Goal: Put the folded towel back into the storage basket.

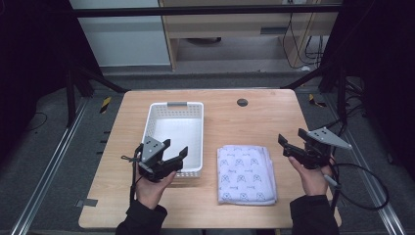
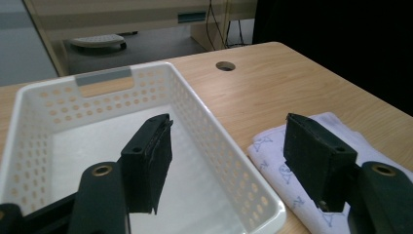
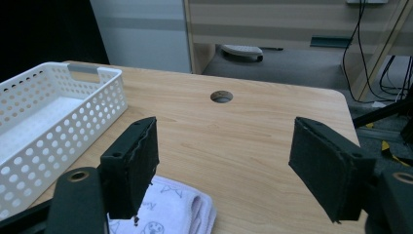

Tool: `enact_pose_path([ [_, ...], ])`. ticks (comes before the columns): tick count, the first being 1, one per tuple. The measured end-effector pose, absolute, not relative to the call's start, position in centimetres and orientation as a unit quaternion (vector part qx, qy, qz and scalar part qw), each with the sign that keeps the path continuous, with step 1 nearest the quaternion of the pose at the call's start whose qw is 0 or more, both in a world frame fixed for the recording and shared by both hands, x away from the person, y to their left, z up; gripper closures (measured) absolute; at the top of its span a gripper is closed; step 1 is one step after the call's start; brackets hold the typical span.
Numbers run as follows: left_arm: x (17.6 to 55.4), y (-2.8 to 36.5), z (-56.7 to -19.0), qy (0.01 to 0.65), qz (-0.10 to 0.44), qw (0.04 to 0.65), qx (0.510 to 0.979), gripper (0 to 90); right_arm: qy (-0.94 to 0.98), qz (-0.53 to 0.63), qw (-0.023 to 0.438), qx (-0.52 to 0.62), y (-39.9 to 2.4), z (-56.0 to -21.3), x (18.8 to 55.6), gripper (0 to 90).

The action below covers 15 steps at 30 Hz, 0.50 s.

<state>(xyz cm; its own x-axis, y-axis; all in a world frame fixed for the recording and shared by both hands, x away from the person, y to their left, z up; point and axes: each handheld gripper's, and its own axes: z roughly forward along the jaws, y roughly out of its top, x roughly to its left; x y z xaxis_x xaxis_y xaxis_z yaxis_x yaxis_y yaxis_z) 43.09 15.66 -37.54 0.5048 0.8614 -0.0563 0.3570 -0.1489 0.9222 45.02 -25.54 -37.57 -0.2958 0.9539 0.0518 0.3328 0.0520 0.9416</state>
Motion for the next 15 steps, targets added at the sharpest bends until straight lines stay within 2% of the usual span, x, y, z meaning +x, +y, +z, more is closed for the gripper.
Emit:
enact_pose_path([
  [15, 42.2, 11.4, -38.8, 0.421, 0.235, 0.497, 0.722, 34.9, 0.650, 0.475, 0.313, 0.505, -22.2, -38.2, 47.6, 26.7],
])
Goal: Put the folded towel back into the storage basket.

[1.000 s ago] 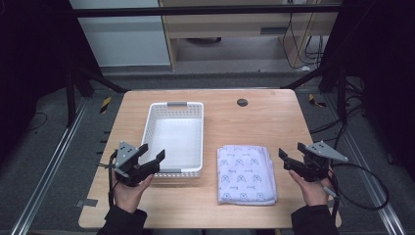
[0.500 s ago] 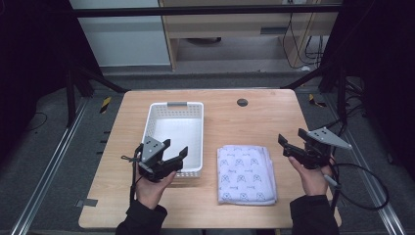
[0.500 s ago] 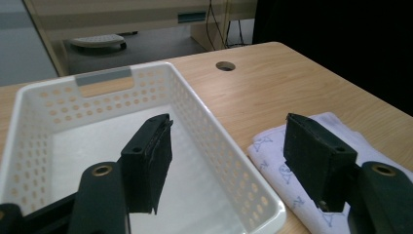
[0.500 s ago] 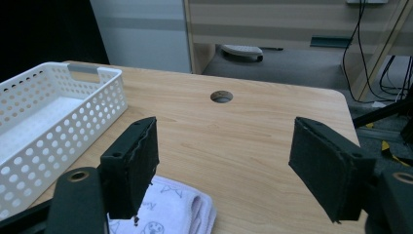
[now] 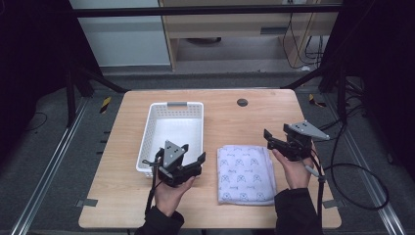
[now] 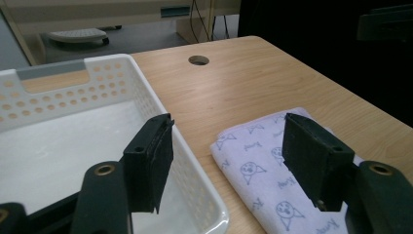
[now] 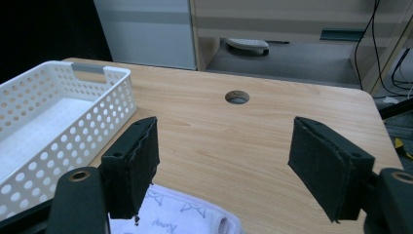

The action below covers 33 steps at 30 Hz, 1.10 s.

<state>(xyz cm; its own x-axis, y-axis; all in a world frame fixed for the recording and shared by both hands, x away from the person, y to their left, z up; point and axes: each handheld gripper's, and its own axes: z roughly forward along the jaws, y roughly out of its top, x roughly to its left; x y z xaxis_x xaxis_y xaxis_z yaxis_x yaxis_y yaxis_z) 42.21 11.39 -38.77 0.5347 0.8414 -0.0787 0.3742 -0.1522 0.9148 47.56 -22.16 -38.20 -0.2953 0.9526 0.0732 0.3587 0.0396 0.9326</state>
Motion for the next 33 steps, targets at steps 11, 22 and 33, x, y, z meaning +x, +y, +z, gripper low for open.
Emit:
enact_pose_path([
  [11, 41.4, 8.8, -41.1, 0.412, 0.222, 0.479, 0.743, 36.6, 0.668, 0.453, 0.290, 0.514, -21.7, -40.7, 48.6, 27.3],
  [22, 40.7, 7.7, -42.9, 0.414, 0.209, 0.471, 0.751, 39.4, 0.691, 0.429, 0.259, 0.521, -21.9, -43.1, 48.8, 27.6],
  [33, 40.3, 6.8, -45.0, 0.422, 0.183, 0.458, 0.761, 42.8, 0.707, 0.407, 0.236, 0.529, -22.1, -45.0, 48.9, 28.2],
])
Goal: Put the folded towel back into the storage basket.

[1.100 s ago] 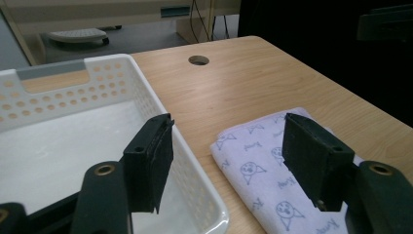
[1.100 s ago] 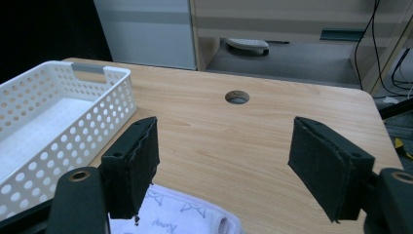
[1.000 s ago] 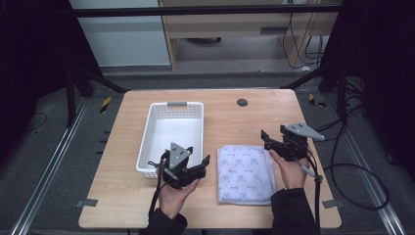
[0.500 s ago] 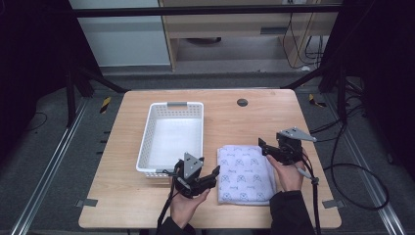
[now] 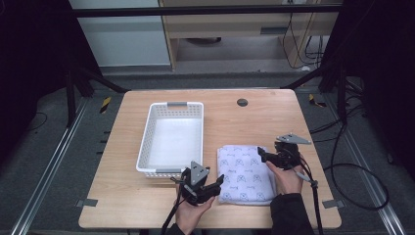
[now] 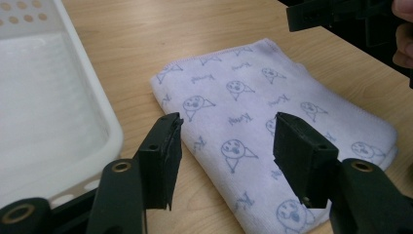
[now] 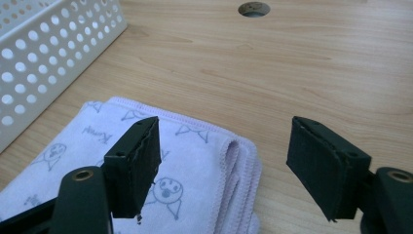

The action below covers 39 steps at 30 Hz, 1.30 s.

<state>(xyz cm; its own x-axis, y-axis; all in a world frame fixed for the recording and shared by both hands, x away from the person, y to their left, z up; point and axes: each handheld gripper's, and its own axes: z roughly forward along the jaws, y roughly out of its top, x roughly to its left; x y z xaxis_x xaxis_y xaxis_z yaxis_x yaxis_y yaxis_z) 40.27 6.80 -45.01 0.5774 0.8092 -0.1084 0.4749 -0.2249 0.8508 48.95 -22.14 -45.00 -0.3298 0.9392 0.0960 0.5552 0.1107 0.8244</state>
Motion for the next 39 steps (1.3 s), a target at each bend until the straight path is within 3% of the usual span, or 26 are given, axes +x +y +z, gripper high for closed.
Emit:
enact_pose_path([
  [19, 40.6, 5.2, -47.8, 0.426, 0.159, 0.431, 0.779, 46.2, 0.713, 0.382, 0.205, 0.551, -22.3, -48.2, 49.4, 29.8],
  [39, 42.1, 4.4, -50.2, 0.445, 0.129, 0.400, 0.790, 37.4, 0.716, 0.372, 0.172, 0.566, -22.1, -49.9, 49.8, 41.4],
])
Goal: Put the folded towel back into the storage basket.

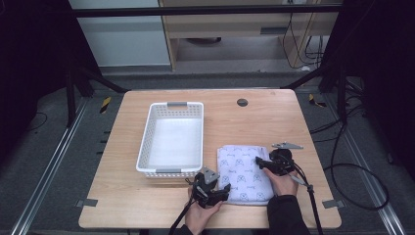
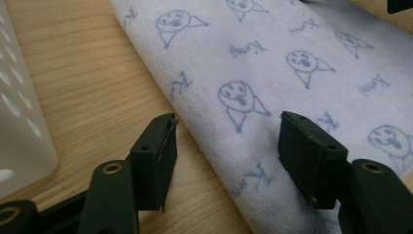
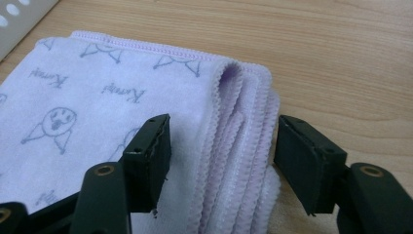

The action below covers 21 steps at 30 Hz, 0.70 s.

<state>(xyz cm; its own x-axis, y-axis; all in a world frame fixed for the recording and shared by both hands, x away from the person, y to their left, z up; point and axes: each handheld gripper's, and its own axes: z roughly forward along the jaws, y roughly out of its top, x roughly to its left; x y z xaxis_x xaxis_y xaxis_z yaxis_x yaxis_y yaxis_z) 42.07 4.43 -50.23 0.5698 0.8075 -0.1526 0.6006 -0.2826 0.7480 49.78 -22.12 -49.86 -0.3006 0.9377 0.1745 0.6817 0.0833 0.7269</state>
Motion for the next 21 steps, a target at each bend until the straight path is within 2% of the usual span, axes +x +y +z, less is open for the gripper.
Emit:
enact_pose_path([
  [6, 42.14, 4.18, -50.41, 0.443, 0.131, 0.399, 0.792, 35.6, 0.712, 0.382, 0.158, 0.567, -22.22, -50.20, 49.84, 44.0],
  [10, 42.11, 3.96, -50.37, 0.443, 0.130, 0.398, 0.793, 37.8, 0.712, 0.382, 0.151, 0.569, -22.08, -50.11, 49.85, 50.4],
  [11, 42.13, 3.95, -50.35, 0.442, 0.125, 0.400, 0.793, 40.8, 0.711, 0.386, 0.143, 0.570, -22.05, -50.11, 49.84, 55.9],
  [12, 42.13, 3.95, -50.35, 0.442, 0.125, 0.400, 0.793, 42.9, 0.711, 0.386, 0.143, 0.570, -22.05, -50.11, 49.84, 55.9],
  [13, 42.13, 3.97, -50.34, 0.441, 0.122, 0.401, 0.794, 44.8, 0.708, 0.389, 0.134, 0.574, -22.00, -50.10, 49.80, 60.4],
  [17, 42.29, 4.06, -50.41, 0.438, 0.105, 0.415, 0.791, 50.8, 0.707, 0.391, 0.129, 0.575, -21.91, -50.02, 49.77, 65.5],
  [21, 42.27, 4.23, -50.50, 0.443, 0.096, 0.428, 0.782, 61.0, 0.706, 0.392, 0.135, 0.574, -21.72, -49.89, 49.65, 69.9],
])
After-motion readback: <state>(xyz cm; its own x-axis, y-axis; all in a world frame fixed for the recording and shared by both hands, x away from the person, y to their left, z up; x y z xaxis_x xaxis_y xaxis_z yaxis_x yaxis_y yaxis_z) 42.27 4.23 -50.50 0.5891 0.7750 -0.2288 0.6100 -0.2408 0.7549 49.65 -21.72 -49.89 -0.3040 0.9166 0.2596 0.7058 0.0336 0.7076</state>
